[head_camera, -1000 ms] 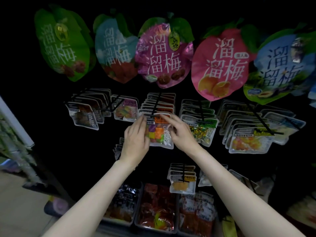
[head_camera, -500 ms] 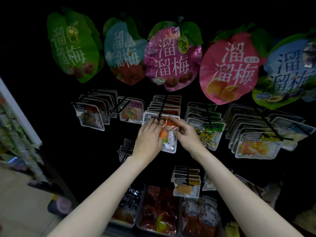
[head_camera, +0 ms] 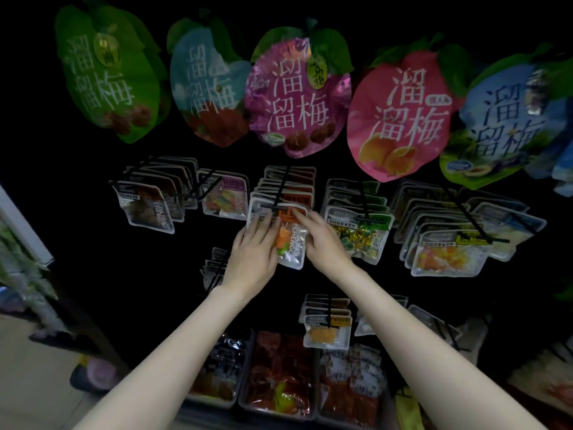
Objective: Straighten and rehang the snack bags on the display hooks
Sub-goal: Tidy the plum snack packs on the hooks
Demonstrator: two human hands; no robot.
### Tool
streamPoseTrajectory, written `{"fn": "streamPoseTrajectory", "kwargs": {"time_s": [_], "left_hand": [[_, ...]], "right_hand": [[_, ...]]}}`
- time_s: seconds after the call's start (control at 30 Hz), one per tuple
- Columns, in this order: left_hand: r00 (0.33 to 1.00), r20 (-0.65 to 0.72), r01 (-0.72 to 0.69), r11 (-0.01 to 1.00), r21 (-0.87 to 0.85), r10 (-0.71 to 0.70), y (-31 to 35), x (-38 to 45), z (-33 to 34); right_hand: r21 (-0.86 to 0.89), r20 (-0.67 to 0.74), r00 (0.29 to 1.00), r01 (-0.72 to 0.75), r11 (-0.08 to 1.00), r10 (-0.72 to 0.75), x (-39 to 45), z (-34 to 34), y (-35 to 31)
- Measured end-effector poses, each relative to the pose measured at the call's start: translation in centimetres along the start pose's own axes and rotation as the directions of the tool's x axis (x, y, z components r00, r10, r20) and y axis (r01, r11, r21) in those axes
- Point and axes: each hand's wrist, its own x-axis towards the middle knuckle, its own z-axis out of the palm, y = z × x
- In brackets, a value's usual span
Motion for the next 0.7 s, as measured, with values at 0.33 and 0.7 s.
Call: {"fn": "streamPoseTrajectory", "kwargs": {"time_s": [0.33, 0.7], "left_hand": [[0.997, 0.067, -0.022, 0.992, -0.122, 0.031, 5.7, -2.6, 3.8], [0.912, 0.311, -0.221, 0.96, -0.172, 0.266, 19.3, -3.7, 13.3]], "right_hand": [[-0.064, 0.063, 0.971, -0.225, 0.972, 0.229, -10.0, -4.9, 5.9], [-0.033, -0.051, 0.759, -0.651, 0.758, 0.649, -25.6, -10.7, 23.2]]}}
